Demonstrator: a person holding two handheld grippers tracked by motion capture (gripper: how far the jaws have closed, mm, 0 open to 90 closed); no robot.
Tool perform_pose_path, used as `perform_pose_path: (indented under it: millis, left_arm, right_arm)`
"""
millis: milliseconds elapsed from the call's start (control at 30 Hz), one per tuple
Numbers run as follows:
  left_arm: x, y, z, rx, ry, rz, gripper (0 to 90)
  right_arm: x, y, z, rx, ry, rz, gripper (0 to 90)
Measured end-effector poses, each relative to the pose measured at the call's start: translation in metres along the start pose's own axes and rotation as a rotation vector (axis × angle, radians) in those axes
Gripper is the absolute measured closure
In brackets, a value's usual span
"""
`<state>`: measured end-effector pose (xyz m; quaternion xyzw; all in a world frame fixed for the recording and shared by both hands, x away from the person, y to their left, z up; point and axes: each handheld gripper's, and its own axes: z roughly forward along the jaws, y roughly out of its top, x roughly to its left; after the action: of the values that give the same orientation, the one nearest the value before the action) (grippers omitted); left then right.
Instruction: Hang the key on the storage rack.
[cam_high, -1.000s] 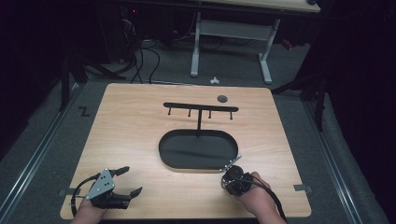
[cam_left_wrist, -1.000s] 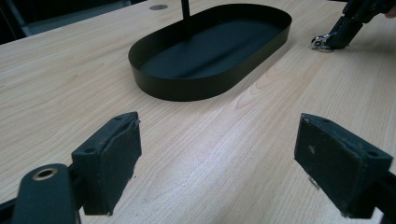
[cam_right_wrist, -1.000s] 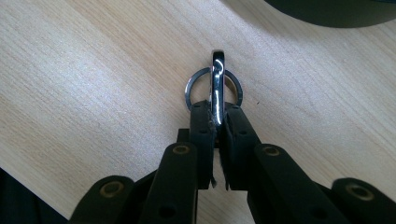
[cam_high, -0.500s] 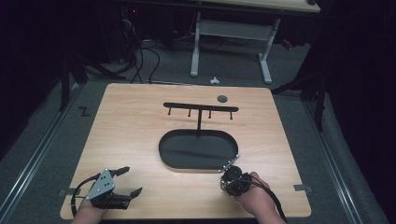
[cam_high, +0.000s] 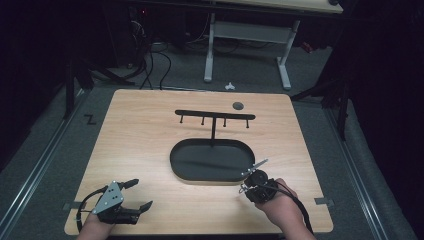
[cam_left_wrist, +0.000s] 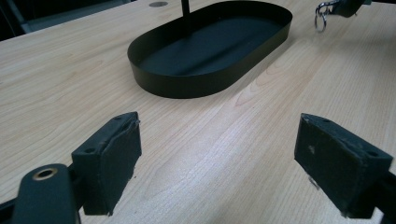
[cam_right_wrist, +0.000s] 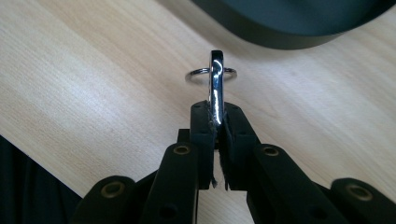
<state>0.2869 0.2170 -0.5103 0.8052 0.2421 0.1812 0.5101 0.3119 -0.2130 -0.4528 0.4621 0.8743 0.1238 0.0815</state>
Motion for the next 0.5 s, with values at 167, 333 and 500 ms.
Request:
perform_pose_path:
  millis: [167,333,500]
  left_arm:
    - [0.001,0.0,-0.001,-0.004,0.002,0.0,15.2]
    - [0.0,0.0,0.0,-0.005,0.0,0.001,15.2]
    - [0.0,0.001,-0.001,-0.006,0.0,0.002,15.2]
  right_arm:
    - [-0.008,-0.002,-0.009,-0.02,-0.008,0.029,84.4]
    - [-0.013,-0.003,-0.013,-0.032,-0.009,0.046,84.4]
    - [-0.019,-0.004,-0.017,-0.032,-0.015,0.087,84.4]
